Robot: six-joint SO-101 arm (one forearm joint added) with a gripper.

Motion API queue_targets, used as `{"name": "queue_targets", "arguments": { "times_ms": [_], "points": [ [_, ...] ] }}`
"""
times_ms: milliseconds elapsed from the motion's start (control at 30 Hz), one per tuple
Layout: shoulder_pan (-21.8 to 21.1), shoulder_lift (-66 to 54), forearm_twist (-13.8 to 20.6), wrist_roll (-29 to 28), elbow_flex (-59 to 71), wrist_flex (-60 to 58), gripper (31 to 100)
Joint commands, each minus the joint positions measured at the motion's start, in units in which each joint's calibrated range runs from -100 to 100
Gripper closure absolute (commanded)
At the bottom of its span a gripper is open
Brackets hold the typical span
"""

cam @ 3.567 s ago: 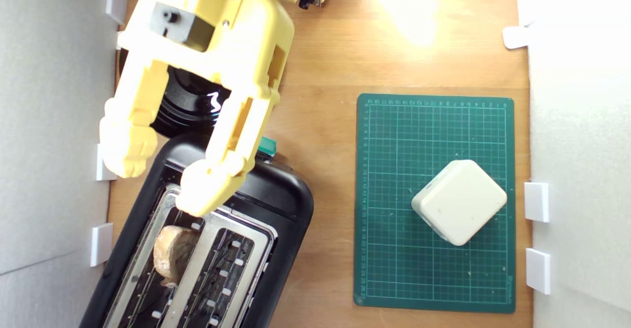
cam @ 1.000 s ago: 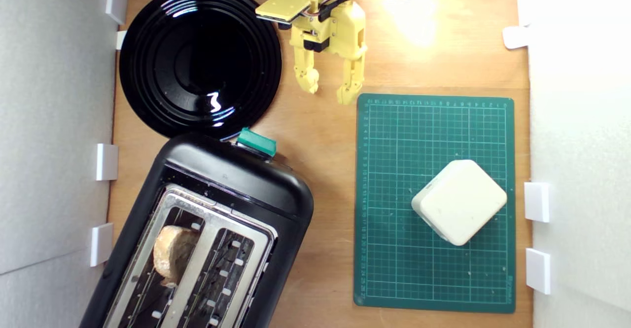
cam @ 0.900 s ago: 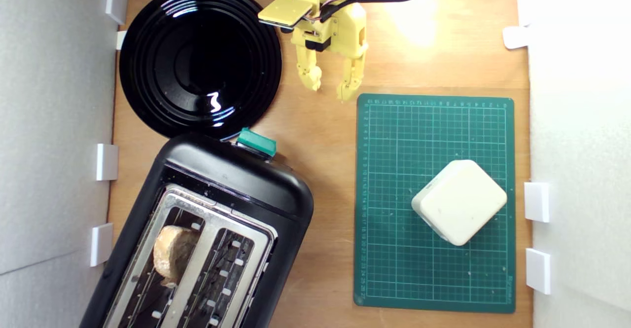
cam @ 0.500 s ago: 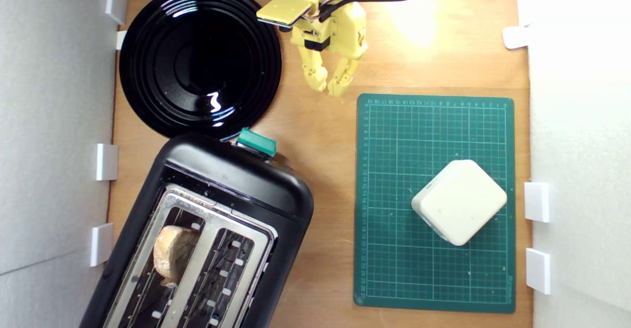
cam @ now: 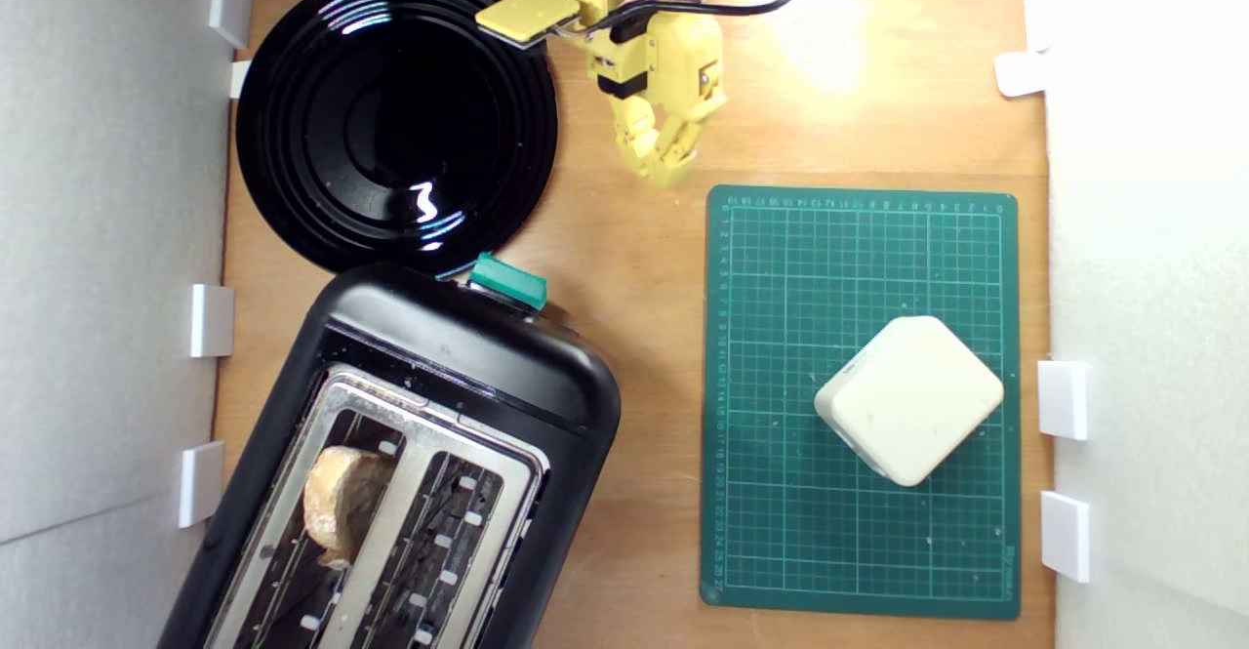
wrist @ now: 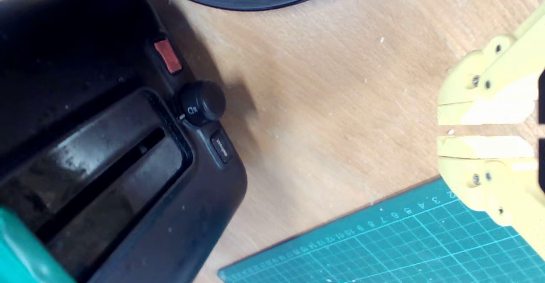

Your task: Pick bread and place in toaster

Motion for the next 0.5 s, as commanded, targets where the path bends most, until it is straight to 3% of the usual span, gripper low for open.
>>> {"name": "queue_targets", "arguments": {
  "times_ms": [0, 167, 467],
  "points": [
    [1.71, -0.68, 0.42, -1.99, 0.12, 0.65, 80.7],
    [3.96, -0.68, 0.42, -2.93, 0.12, 0.65, 80.7],
    [3.4, -0.68, 0.33, -2.72, 0.12, 0.65, 80.7]
  ]
}}
